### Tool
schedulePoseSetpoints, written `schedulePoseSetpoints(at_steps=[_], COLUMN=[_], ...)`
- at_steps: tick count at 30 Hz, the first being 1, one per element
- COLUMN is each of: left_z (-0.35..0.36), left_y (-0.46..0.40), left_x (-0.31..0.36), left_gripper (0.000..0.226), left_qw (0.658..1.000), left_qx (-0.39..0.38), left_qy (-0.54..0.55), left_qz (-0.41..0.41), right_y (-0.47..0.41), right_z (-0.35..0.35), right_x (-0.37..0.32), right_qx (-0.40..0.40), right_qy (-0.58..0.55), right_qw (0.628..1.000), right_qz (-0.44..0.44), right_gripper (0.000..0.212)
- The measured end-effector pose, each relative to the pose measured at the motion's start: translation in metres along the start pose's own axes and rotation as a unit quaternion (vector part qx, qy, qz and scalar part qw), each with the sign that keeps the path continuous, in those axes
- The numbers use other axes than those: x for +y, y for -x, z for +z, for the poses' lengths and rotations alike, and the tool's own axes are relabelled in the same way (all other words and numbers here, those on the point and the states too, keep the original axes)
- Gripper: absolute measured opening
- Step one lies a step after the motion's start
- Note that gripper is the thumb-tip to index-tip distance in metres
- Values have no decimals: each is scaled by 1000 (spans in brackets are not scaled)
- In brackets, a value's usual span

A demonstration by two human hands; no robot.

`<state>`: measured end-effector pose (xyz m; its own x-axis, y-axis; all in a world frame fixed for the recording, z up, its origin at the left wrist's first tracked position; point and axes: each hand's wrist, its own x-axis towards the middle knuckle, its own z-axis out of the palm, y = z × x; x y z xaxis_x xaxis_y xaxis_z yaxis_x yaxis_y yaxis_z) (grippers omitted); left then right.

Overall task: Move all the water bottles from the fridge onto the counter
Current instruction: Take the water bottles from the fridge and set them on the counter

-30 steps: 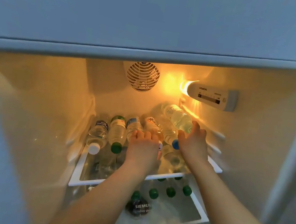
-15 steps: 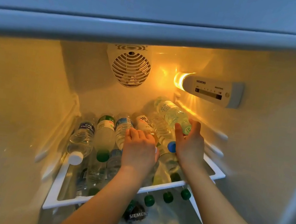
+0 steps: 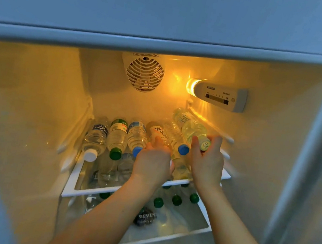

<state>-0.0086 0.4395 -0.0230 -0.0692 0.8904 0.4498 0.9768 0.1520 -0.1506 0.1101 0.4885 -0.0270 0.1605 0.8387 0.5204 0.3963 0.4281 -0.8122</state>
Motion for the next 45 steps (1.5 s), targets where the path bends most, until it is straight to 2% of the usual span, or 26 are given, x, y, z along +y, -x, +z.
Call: schedulePoseSetpoints(at_steps=[5, 11, 13, 17, 21, 24, 27, 34, 39, 45], left_z=[-24, -71, -89, -129, -172, -193, -208, -219, -211, -182], left_y=[33, 74, 86, 115, 144, 165, 191, 264, 348, 457], left_x=[8, 4, 1, -9, -26, -41, -56, -87, -117, -139], left_gripper=[41, 33, 29, 44, 43, 43, 36, 35, 34, 37], left_qw=[998, 989, 975, 933, 901, 894, 898, 917, 906, 882], left_qx=[14, 70, 94, 150, 187, 210, 181, 37, -3, -30], left_qy=[56, 130, 194, 297, 317, 306, 296, 240, 217, 209], left_qz=[14, -3, -52, -139, -229, -252, -271, -316, -363, -420], right_y=[24, 60, 71, 101, 125, 137, 152, 199, 260, 361], right_z=[-30, -68, -80, -105, -123, -131, -136, -130, -111, -81], right_x=[-19, -37, -43, -59, -78, -95, -116, -162, -175, -166], right_qx=[29, 51, 47, 26, -2, -11, -39, -146, -232, -365], right_qy=[-27, -38, -46, -63, -71, -76, -64, -9, 75, 133], right_qw=[999, 998, 998, 997, 997, 995, 995, 983, 959, 914], right_qz=[1, -15, -12, -25, -37, -58, -72, -108, -146, -116], right_gripper=[31, 44, 42, 31, 29, 28, 30, 23, 19, 25])
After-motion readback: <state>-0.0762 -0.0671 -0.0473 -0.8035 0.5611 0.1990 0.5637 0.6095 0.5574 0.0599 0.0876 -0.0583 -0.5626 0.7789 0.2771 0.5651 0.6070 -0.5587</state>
